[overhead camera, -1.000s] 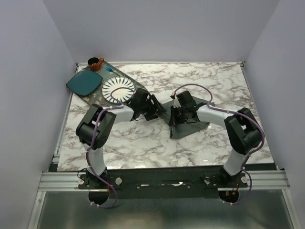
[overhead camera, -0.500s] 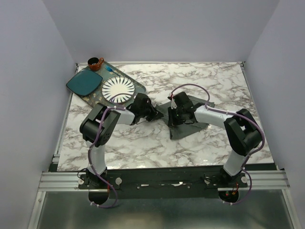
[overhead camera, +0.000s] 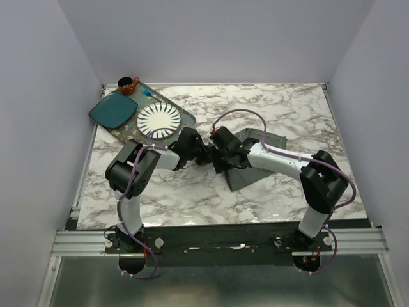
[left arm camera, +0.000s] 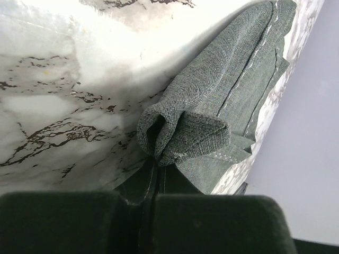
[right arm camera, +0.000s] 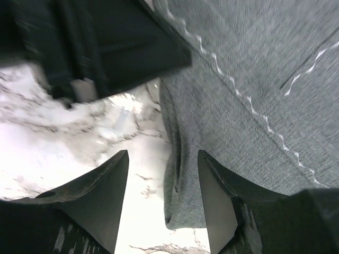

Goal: Fold the napkin, place the utensils inside, and roll it up
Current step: Roll the napkin with the utensil

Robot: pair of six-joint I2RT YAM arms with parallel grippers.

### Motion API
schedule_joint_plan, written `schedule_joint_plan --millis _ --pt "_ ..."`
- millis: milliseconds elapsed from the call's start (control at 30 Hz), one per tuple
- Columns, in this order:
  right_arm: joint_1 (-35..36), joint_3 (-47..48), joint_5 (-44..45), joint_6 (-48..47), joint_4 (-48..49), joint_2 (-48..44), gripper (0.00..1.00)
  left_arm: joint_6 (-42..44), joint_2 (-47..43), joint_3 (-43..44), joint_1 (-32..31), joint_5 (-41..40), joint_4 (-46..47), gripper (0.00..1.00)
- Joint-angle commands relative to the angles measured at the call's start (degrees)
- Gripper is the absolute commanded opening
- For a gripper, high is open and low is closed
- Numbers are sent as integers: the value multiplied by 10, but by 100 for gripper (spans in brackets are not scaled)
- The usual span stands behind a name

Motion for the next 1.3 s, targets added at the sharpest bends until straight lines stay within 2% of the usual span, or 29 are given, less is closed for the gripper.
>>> schedule_joint_plan --millis 0,200,667,767,900,933,1067,1133,1167,1233,1267 --pt "17 38 91 10 -31 24 64 -12 -19 -7 -3 19 -2 0" --pt "34 66 153 8 -22 63 64 -30 -24 -6 -2 32 -4 0" --pt "53 11 192 25 46 100 61 -57 -20 -6 5 49 -3 0" --pt "54 4 215 30 49 108 56 -54 -20 -4 7 50 -7 0" --pt "53 -6 242 37 53 109 34 -52 -19 -6 12 53 -6 0" --pt "52 -9 245 39 54 109 26 -50 -19 -4 13 54 -8 0" --pt "38 -15 205 25 71 100 8 -26 -19 -5 19 61 -8 1" --pt "29 -27 173 16 82 84 1 -7 -26 -1 22 60 -9 8" --pt "18 -31 149 7 100 76 0 9 -28 5 23 59 -28 18" --pt "5 -44 71 -1 111 58 0 68 -42 30 23 46 -64 27" --pt "-12 -48 38 -4 124 52 0 84 -48 37 23 34 -84 35"
